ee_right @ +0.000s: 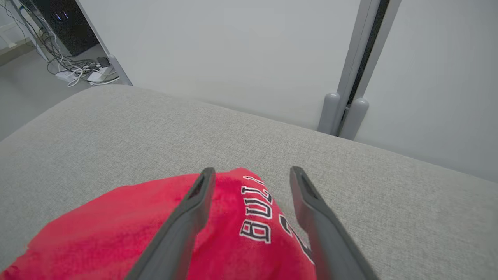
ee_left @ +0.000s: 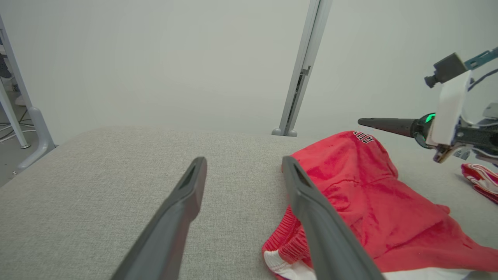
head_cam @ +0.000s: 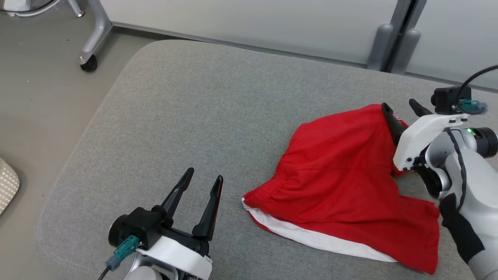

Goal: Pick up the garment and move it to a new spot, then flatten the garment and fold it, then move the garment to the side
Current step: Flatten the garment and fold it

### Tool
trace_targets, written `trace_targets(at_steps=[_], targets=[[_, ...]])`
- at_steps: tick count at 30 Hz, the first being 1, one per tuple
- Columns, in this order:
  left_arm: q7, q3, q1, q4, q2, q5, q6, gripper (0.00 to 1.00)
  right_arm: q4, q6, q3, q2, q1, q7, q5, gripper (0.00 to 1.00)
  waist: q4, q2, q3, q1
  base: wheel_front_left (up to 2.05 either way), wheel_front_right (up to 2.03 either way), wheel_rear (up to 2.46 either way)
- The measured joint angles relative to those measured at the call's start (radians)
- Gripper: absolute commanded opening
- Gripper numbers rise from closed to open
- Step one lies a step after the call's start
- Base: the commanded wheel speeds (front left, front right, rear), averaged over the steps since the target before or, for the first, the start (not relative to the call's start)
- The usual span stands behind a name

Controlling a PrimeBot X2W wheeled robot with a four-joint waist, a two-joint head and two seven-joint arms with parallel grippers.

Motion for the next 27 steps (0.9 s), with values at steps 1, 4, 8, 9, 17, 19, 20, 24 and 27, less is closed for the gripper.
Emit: trace_targets(at_steps=[1,4,8,9,17,19,20,24,27], targets=[[0.0,0.003,0.002,0.007,0.001,0.004,0.0,1.0,0.006,0.0,0.007,0.008,0.002,-0.034,-0.001,1.0,-0.007,0.0,-0.01,0.0,0.0,0.0,0.0],[0.0,0.028,0.024,0.014,0.007,0.004,0.005,1.0,0.012,0.0,0.017,0.027,0.028,-0.142,-0.008,1.0,-0.033,0.0,-0.046,0.0,0.0,0.0,0.0],[0.0,0.087,0.063,-0.002,0.039,0.005,0.028,1.0,-0.019,0.0,0.025,0.046,0.094,-0.268,-0.006,1.0,-0.08,0.0,-0.098,0.0,0.0,0.0,0.0],[0.0,0.103,0.074,-0.008,0.046,0.005,0.032,1.0,-0.035,0.0,0.021,0.045,0.11,-0.284,-0.006,1.0,-0.093,0.0,-0.11,0.0,0.0,0.0,0.0],[0.0,0.215,0.151,-0.076,0.077,0.004,0.073,1.0,-0.364,0.0,-0.12,0.024,0.326,-0.325,-0.052,1.0,-0.229,0.0,-0.193,0.0,0.0,0.0,0.0],[0.0,0.231,0.171,-0.087,0.078,0.006,0.075,1.0,-0.458,0.0,-0.159,0.025,0.405,-0.326,-0.078,1.0,-0.258,0.0,-0.205,0.0,0.0,0.0,0.0],[0.0,0.242,0.18,-0.094,0.078,0.009,0.075,1.0,-0.506,0.0,-0.176,0.026,0.447,-0.326,-0.095,1.0,-0.272,0.0,-0.21,0.0,0.0,0.0,0.0],[0.0,0.266,0.215,-0.123,0.068,0.027,0.075,1.0,-0.662,0.0,-0.236,0.054,0.61,-0.326,-0.139,1.0,-0.319,0.0,-0.225,0.0,0.0,0.0,0.0],[0.0,0.277,0.248,-0.127,0.061,0.039,0.067,1.0,-0.722,0.0,-0.259,0.079,0.724,-0.326,-0.188,1.0,-0.344,0.0,-0.233,0.0,0.0,0.0,0.0]])
